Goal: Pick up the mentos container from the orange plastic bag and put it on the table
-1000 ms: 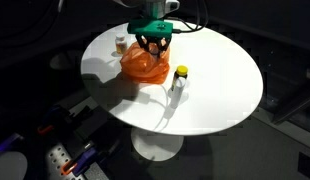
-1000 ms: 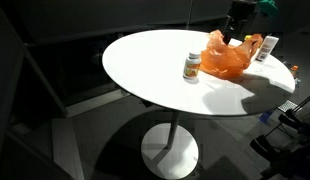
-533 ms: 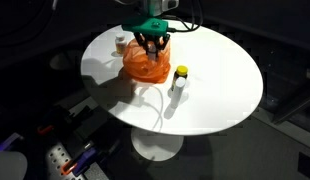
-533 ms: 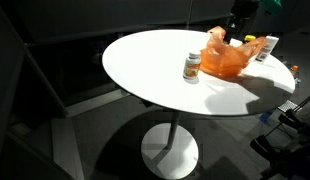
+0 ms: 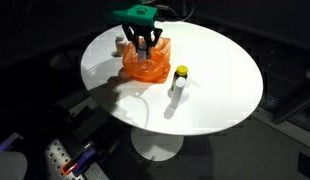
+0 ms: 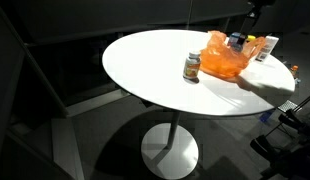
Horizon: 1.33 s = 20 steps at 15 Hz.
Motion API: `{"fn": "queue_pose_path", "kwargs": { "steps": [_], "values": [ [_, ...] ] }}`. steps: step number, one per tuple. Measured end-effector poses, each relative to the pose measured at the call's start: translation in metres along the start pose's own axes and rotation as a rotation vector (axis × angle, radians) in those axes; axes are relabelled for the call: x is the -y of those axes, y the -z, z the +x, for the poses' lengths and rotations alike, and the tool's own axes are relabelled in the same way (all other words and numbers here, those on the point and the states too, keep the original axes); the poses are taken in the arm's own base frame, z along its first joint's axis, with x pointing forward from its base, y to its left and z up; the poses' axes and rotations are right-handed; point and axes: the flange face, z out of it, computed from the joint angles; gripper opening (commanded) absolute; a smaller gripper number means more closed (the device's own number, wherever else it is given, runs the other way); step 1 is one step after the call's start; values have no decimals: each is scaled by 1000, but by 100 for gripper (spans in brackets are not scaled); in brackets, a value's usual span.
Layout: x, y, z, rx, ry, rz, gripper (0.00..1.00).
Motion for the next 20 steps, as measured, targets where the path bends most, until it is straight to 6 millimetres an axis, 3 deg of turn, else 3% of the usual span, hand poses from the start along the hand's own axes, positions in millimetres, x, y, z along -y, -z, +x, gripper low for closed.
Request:
{"fn": "queue_pose_path", "kwargs": {
  "steps": [5, 8, 15, 20],
  "values": [
    [-2, 38, -9, -61, 0, -30, 19],
    [9, 59, -7, -96, 28, -44, 19],
    [73, 91, 7, -139, 204, -34, 19],
    [115, 92, 13, -148, 341, 30, 19]
  ]
}}
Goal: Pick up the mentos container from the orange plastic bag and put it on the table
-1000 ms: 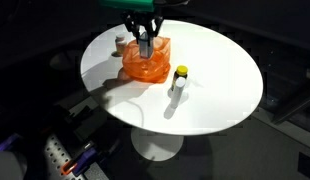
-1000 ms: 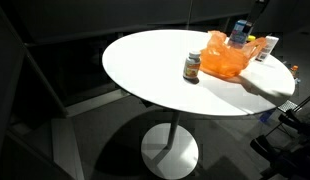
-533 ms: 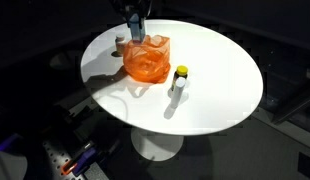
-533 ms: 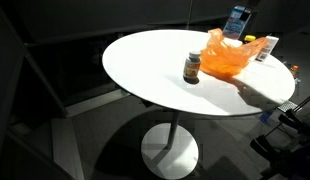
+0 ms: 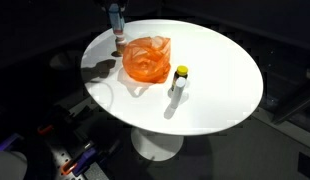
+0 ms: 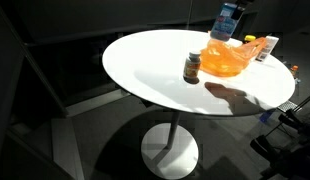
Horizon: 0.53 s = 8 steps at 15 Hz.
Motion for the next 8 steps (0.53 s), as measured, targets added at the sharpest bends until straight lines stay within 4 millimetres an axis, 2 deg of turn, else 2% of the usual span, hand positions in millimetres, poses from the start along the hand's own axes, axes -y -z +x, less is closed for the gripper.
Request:
{"fn": "queue_pose_path", "kwargs": {
  "steps": [5, 8],
  "values": [
    [34, -11, 13, 27, 105, 53, 19],
    [46, -21, 16, 53, 147, 74, 19]
  ]
}}
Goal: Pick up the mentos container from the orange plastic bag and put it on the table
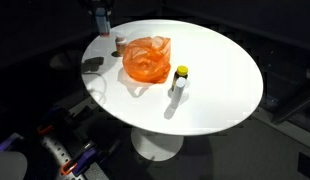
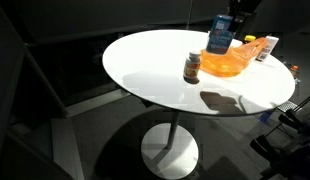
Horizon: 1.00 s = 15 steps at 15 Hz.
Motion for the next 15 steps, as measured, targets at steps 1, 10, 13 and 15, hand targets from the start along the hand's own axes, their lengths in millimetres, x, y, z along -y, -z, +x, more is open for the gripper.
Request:
{"fn": "queue_pose_path", "kwargs": {
  "steps": [1, 10, 13, 15],
  "values": [
    [2, -4, 1, 9, 7, 7, 44],
    [2, -8, 1, 17, 9, 12, 19],
    [8, -14, 6, 42, 52, -3, 19],
    [15, -19, 16, 62, 100, -19, 19]
  ]
}}
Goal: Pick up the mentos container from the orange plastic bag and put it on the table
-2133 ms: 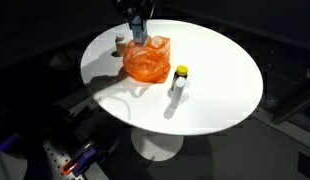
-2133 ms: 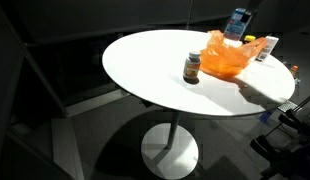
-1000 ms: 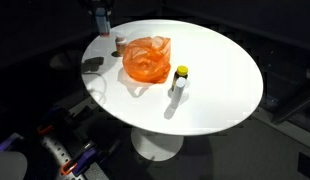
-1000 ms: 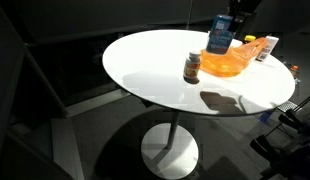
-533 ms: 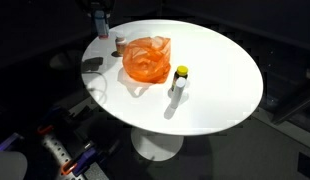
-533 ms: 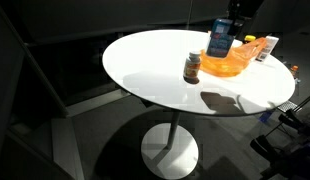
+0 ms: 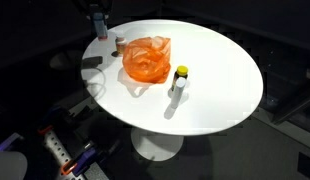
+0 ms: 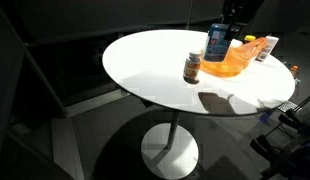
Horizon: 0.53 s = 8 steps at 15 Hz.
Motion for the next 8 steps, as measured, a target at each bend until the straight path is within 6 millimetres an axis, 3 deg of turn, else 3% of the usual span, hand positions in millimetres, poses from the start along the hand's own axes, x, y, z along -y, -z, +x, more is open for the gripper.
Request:
{"fn": "queue_pose_path", "kwargs": {
  "steps": [4, 8],
  "values": [
    [5, -12, 20, 43, 82, -43, 19],
    [-7, -30, 35, 49, 114, -65, 19]
  ]
}}
